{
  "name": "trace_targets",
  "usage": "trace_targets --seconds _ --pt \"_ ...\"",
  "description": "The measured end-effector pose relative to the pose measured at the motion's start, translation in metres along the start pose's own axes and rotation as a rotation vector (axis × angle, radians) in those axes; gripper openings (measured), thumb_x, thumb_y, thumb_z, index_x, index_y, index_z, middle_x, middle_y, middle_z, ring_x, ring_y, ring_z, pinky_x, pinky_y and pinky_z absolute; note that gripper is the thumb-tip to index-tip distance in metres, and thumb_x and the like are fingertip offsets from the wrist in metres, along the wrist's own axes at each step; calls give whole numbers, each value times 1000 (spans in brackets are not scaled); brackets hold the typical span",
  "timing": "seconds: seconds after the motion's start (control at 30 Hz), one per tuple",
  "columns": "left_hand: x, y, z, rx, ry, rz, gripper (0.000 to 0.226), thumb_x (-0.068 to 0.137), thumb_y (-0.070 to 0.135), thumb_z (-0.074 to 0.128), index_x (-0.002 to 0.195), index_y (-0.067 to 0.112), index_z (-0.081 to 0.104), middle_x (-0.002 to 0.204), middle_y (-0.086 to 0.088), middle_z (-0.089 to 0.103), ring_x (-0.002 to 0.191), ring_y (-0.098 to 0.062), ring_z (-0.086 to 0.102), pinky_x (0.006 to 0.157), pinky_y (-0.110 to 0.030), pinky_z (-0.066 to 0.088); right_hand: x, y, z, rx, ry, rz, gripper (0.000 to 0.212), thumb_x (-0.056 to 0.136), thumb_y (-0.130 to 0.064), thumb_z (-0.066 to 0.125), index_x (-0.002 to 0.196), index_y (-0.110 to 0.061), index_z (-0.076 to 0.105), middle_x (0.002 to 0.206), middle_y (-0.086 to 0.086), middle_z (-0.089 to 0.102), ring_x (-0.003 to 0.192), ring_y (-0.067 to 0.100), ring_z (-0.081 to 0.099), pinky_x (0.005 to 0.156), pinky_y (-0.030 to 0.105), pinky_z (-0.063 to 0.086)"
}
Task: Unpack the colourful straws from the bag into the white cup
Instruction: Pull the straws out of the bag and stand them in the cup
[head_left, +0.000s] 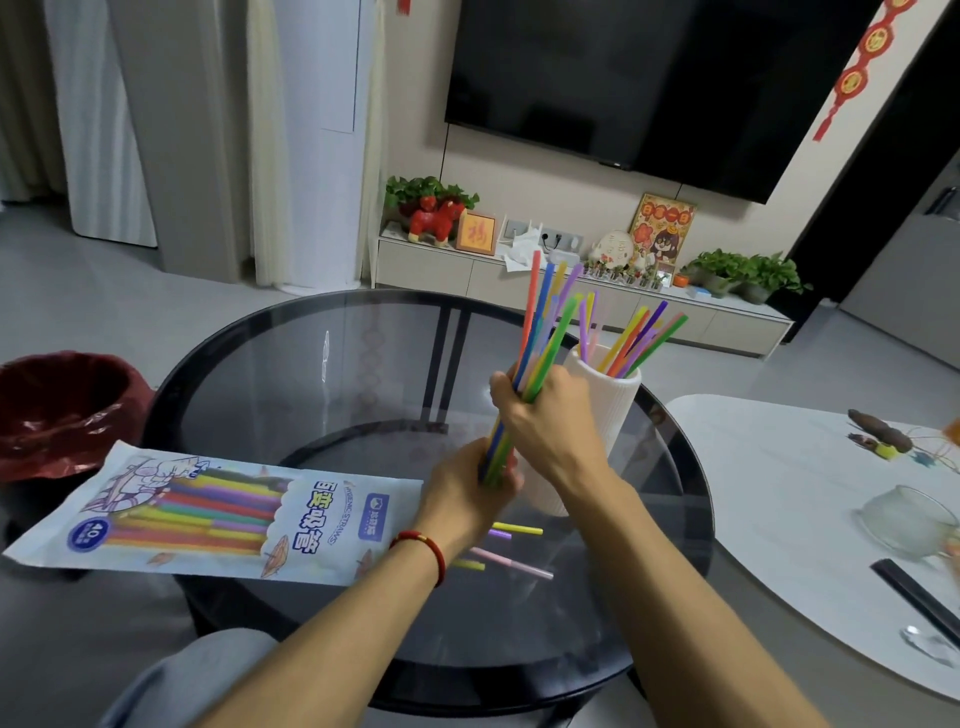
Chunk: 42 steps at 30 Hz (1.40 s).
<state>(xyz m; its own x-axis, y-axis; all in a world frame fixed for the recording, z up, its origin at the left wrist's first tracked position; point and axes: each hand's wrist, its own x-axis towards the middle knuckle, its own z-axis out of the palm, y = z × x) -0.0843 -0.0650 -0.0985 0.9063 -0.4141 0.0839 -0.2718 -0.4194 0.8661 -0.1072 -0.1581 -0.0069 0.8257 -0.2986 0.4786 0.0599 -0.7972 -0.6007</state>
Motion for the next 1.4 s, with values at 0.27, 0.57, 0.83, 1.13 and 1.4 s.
trace_targets --seconds 0.27,0.57,0.83,1.13,1.4 --pt "7 -15 -9 -157 -47 -96 42 79 1 67 113 23 57 102 2 68 95 -16 66 73 -25 52 -15 20 25 16 -47 65 32 98 -21 64 70 -5 62 68 15 68 63 33 69 66 51 61" --pt "3 -16 -45 -411 211 -278 30 88 0 56 96 28 61 97 -4 71 91 -24 68 83 -46 60 -26 30 16 63 -7 76 33 100 -22 60 79 3 68 74 21 72 69 40 69 69 55 59" --pt "-13 -6 -26 2 -25 -94 33 82 0 63 100 25 75 94 4 76 93 -18 70 83 -35 58 -44 37 8 137 -95 71 22 103 -22 58 85 -11 64 82 15 73 80 36 72 75 56 60" --pt "-20 3 -27 210 -148 -41 22 94 9 60 94 24 76 75 14 65 87 -16 65 64 -18 47 -54 49 1 64 -125 147 32 99 -27 63 82 0 68 78 21 71 76 42 67 71 56 59" --pt "-19 -2 -28 134 -107 -127 39 91 4 62 123 24 71 119 2 73 111 -18 66 93 -33 56 -54 54 -6 58 -105 220 35 102 -32 60 83 -6 73 84 18 75 76 36 72 73 55 62"
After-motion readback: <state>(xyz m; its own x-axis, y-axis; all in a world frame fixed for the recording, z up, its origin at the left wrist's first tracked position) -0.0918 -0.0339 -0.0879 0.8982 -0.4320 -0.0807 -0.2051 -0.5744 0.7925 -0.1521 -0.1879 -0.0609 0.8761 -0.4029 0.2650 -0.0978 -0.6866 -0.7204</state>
